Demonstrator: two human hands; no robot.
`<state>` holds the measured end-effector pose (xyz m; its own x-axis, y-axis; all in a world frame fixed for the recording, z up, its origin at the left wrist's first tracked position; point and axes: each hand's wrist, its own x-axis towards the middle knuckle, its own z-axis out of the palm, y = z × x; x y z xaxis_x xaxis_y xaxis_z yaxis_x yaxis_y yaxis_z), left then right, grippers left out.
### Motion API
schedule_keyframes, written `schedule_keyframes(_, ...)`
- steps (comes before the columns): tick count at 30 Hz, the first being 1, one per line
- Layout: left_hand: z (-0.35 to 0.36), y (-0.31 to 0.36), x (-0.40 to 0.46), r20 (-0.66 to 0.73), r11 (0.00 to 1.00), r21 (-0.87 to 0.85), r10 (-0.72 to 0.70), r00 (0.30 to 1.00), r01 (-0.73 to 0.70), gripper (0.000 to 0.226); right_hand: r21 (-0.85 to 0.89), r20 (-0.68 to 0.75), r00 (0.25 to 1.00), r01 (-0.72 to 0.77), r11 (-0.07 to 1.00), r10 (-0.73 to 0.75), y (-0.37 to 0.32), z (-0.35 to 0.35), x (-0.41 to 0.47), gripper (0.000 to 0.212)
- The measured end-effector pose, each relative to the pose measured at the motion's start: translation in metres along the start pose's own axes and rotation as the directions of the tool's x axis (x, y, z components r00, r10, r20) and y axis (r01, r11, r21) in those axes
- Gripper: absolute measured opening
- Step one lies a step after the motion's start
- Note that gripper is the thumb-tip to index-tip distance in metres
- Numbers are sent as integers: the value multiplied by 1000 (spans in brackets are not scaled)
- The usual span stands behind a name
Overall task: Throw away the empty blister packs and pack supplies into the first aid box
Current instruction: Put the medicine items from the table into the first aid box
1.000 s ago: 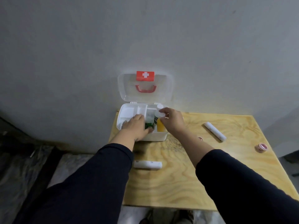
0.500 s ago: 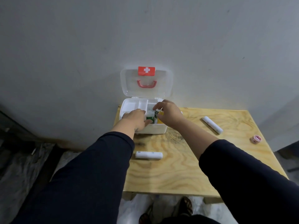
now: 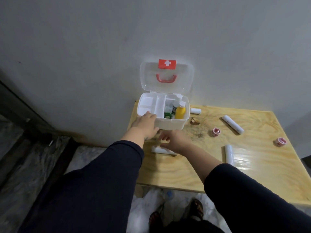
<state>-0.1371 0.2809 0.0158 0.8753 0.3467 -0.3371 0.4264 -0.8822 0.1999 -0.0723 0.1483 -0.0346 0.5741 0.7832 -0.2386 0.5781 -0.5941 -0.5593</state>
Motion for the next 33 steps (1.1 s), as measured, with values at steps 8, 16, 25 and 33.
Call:
schedule_keyframes(8, 7, -2, 2, -33, 1000, 13, 24, 999, -23, 62, -21, 74, 995, -65, 998, 66, 13, 13, -2, 30)
schedule_keyframes(16, -19, 23, 22, 43, 994, 93, -67, 997, 63, 56, 31, -71, 978, -197, 980, 199, 47, -55, -20, 30)
schedule_keyframes(25, -46, 129, 69, -3, 966, 182, 189, 982, -185, 45, 130, -283, 884, -349, 928, 372, 106, -145, -63, 30)
schedule_keyframes(33, -8, 199, 106, 138, 956, 122, 251, 958, -268, 44, 210, -307, 825, -428, 879, 475, 180, -175, -62, 26)
